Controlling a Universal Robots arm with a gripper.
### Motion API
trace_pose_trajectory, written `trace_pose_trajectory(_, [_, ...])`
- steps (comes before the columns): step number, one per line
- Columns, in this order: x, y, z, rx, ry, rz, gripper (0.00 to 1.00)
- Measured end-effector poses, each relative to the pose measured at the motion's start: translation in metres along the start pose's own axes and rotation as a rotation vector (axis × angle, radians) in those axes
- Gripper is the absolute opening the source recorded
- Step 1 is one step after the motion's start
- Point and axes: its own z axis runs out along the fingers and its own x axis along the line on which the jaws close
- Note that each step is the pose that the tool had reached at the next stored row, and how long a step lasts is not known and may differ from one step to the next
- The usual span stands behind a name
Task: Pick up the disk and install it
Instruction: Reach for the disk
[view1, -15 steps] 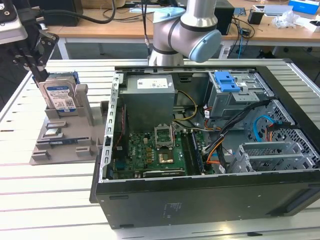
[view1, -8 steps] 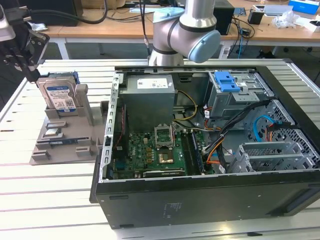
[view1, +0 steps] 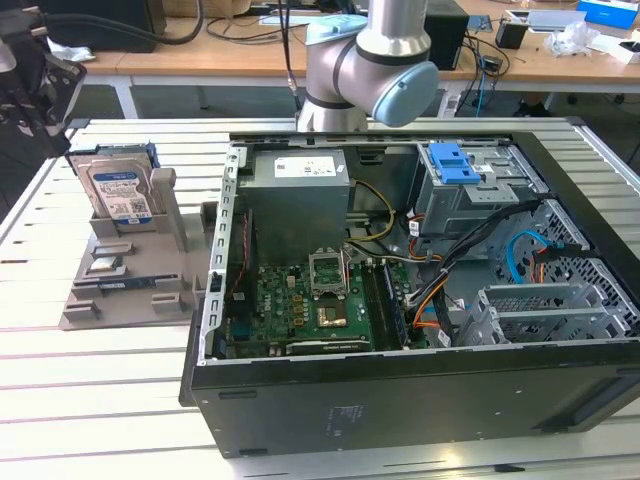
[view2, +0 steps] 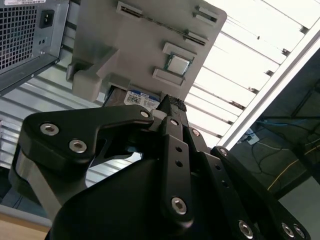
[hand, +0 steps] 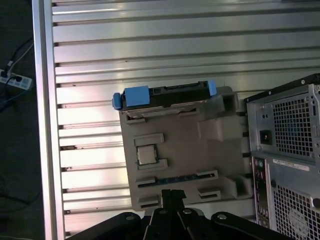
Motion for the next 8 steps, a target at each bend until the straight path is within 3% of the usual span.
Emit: trace_pose_trajectory(8, [0.0075, 0.0114, 0.0018, 0.0007, 0.0, 0.0, 0.11])
